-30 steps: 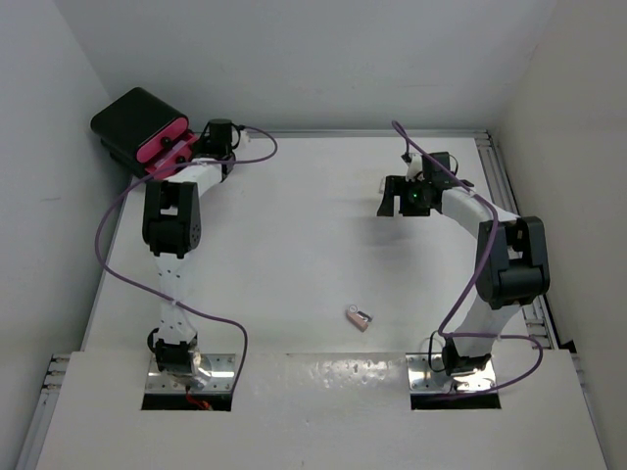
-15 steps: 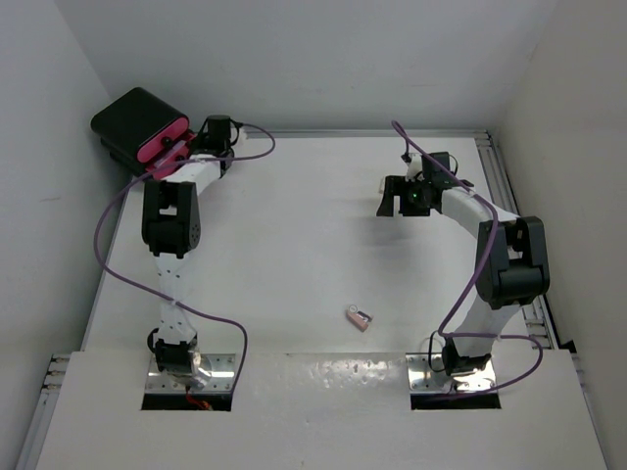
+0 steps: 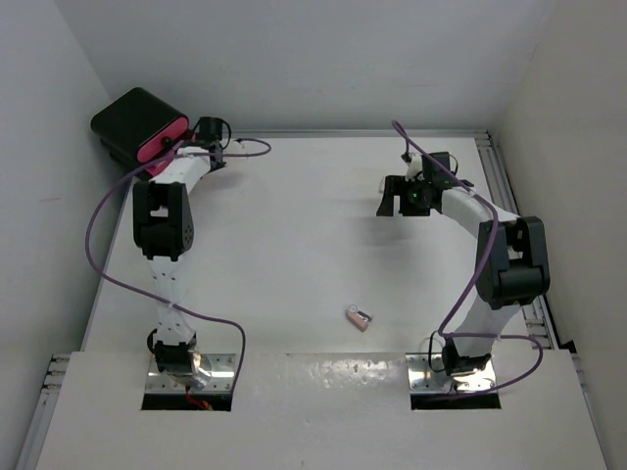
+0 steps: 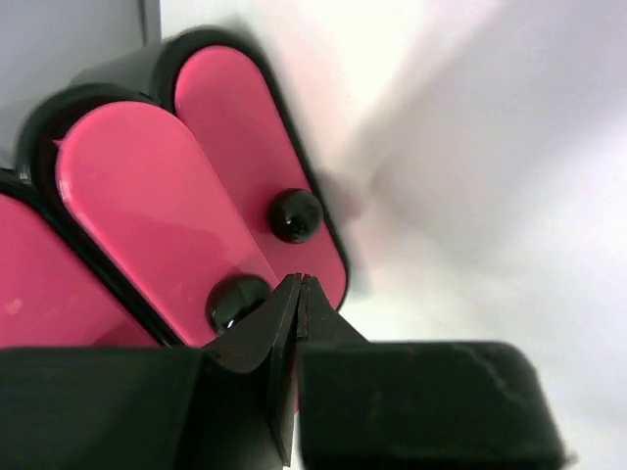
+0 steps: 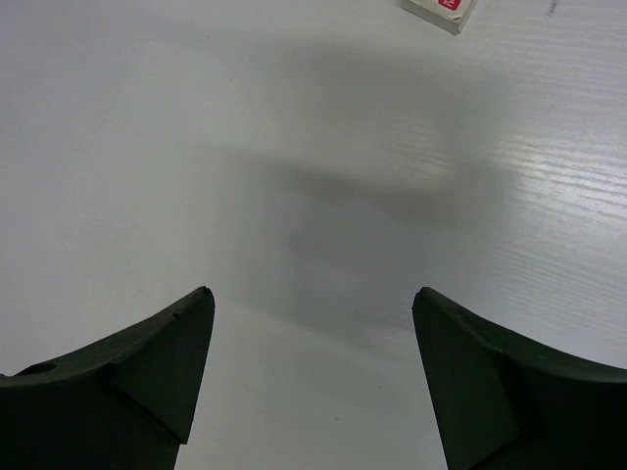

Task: Sort the stationery into containers
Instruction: Close the drawer

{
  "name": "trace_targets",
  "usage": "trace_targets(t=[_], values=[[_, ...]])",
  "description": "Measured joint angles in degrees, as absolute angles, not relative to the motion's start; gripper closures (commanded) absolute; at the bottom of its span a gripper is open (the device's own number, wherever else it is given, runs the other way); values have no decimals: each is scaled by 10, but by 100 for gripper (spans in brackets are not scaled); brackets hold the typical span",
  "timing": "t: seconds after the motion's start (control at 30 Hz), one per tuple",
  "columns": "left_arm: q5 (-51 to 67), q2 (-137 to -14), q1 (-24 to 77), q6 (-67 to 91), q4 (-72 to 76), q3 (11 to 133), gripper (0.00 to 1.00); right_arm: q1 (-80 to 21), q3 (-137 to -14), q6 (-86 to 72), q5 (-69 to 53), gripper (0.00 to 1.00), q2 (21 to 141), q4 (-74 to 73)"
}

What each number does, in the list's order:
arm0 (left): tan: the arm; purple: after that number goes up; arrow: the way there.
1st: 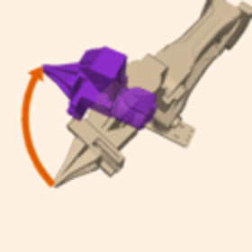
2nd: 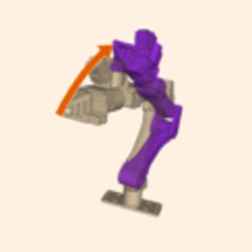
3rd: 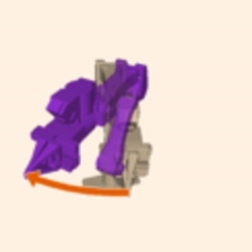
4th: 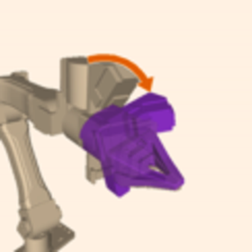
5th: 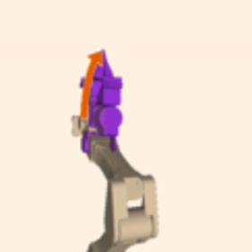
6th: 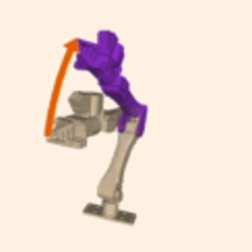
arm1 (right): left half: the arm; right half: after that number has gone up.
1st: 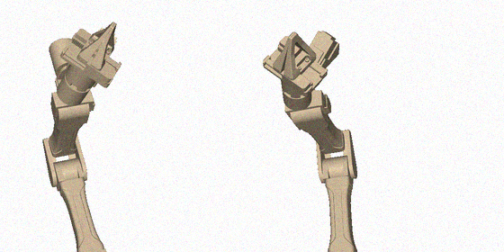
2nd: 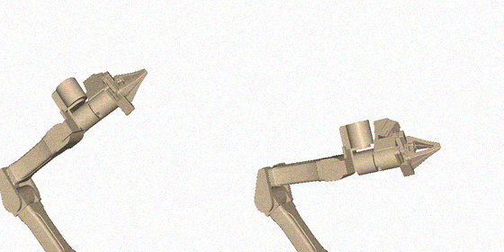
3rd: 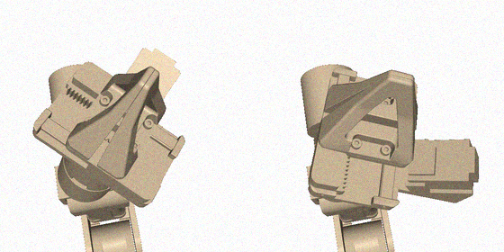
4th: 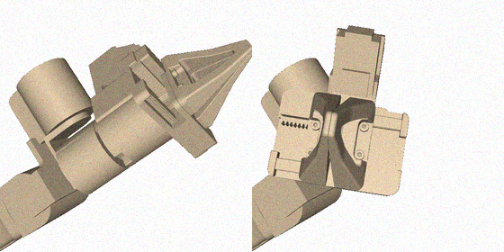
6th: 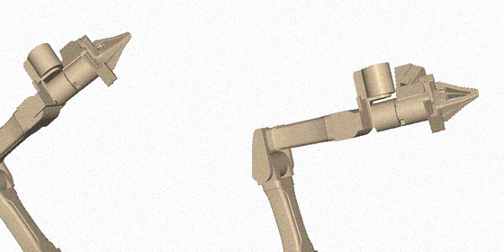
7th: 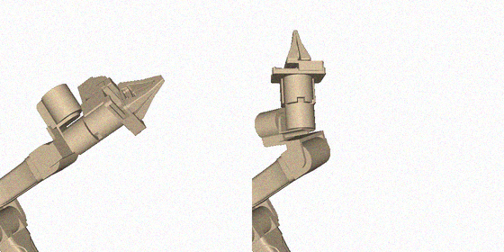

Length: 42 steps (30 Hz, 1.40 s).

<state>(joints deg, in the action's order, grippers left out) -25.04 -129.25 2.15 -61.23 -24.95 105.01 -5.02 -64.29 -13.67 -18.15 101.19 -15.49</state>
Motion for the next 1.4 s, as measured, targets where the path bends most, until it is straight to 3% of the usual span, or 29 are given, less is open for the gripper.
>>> trace_targets(t=[0.1, 0.4, 0.6, 0.7, 0.83, 1.17, 1.4], values=[[-194, -1279, 22, -589, -321, 1088, 89, -50, -643, -137, -185, 19, 1010, -155], [-67, -1219, 14, -446, -451, 1294, 70, -72, -649, -146, -211, 20, 1008, -149], [-30, -1199, -50, -386, -505, 1319, 62, -109, -674, -171, -233, 20, 1012, -116], [20, -1199, -98, -369, -561, 1312, 70, -124, -675, -182, -241, 20, 1013, -99], [78, -1198, -138, -364, -630, 1287, 98, -135, -675, -193, -248, 20, 1013, -85], [61, -1168, -99, -350, -546, 1030, 100, -137, -657, -204, -251, 21, 1013, -73], [-20, -1140, -79, -354, -386, 953, 100, -137, -637, -204, -251, 21, 1013, -72]])
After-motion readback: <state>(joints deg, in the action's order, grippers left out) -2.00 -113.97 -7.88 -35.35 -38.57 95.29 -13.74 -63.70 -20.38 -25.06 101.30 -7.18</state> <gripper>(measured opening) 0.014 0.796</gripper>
